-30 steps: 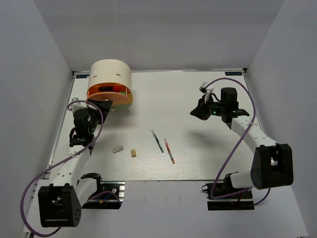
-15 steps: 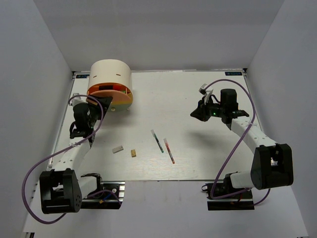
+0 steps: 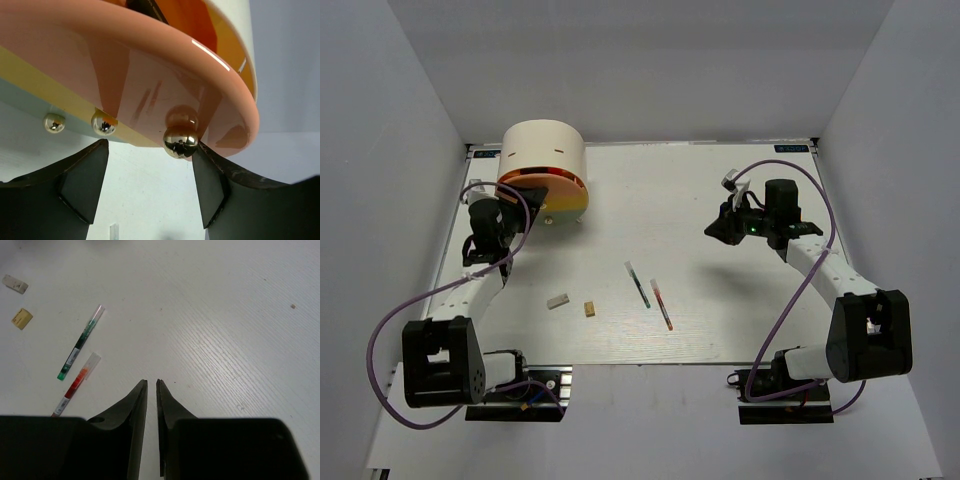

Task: Sort the stationery into containers
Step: Close the drawer in the storage box.

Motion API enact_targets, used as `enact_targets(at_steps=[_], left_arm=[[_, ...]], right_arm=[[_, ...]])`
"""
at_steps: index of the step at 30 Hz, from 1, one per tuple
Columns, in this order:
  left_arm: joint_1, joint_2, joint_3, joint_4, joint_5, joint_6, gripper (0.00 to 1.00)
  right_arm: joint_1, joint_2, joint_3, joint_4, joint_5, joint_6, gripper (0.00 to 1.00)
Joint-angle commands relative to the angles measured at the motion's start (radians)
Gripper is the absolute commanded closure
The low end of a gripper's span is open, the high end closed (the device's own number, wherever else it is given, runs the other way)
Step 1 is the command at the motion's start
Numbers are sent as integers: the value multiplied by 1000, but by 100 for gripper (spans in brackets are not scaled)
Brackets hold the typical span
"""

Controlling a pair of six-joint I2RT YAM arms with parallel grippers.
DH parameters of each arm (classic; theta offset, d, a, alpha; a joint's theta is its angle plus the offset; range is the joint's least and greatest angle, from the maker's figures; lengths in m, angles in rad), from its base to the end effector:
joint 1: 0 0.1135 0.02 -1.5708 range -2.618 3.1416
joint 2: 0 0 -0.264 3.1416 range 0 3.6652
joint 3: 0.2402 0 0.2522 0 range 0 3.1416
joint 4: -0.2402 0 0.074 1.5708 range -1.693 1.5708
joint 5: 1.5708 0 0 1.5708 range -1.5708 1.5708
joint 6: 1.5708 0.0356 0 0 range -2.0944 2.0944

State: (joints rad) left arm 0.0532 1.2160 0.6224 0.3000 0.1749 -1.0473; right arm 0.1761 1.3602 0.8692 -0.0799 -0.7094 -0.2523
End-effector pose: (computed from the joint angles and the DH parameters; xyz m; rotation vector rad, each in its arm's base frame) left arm 0.2692 0.0081 0.2422 -0.9087 1.7234 -0.8380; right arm 0.2855 0.0744 0.2545 -0.8307 1.8916 0.7073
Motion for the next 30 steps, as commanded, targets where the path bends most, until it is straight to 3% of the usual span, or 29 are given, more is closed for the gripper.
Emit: enact_targets(at_steps=[1, 30], left_arm=[[10, 30, 48, 28, 3, 13, 23], [10, 129, 108, 47, 3, 50, 22]], right_arm=[[-4, -15, 11, -1, -1, -24, 81], [-3, -10, 7, -18, 13, -38, 77]])
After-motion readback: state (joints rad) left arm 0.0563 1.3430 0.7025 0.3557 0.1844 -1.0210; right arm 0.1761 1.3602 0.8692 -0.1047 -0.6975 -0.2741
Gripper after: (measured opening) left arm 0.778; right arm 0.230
